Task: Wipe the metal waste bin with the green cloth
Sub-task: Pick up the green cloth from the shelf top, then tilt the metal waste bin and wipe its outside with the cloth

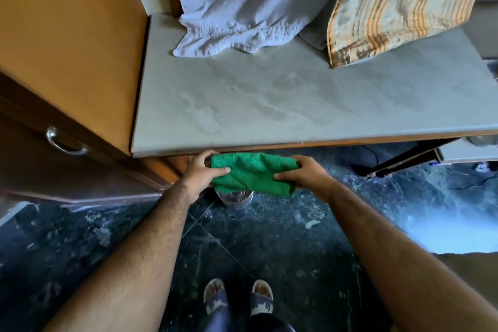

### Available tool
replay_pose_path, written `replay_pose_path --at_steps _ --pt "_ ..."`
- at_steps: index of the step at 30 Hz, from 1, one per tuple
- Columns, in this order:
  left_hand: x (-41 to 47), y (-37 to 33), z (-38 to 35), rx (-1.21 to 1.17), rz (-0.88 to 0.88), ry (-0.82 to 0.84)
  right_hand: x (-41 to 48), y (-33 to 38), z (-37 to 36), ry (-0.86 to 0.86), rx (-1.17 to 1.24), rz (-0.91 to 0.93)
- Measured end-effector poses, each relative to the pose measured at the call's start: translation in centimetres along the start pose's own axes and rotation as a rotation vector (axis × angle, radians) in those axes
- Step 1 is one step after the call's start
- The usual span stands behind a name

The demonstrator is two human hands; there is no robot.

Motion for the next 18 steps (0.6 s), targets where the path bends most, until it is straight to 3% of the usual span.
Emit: replay_pose_path --at_steps 6,12,14,16,18 --pt "2.2 10.0 -0.7 0.028 0.03 -0.06 3.2 -8.6 -5.8 0.062 -0.028 -0.054" --pt "9.8 22.6 0.1 -0.105 0.121 -0.296 10.9 -15.4 -15.3 -0.025 -0.027 0.113" --pt "12.0 25.1 -0.8 -0.221 0.228 -0.29 13.4 -16.7 -17.8 -0.078 -0.137 0.228" --pt "14.3 27.3 -2.1 -0.511 0.323 -0.19 15.9 -18.0 -20.7 -0.076 -0.282 0.362" --pt "16.1 28.2 -2.9 -0.74 0.274 -0.084 17.9 -18.7 -23.0 -0.016 -0.386 0.472"
Point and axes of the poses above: each hand's wrist, its own x-axis towards the middle knuckle, its own z-axis out of the back of the hand, y = z × x, the point moved 2 cm from there along x, towards the middle knuckle, and after that the axes turned 2 degrees about -x, right-handed, at the moved point
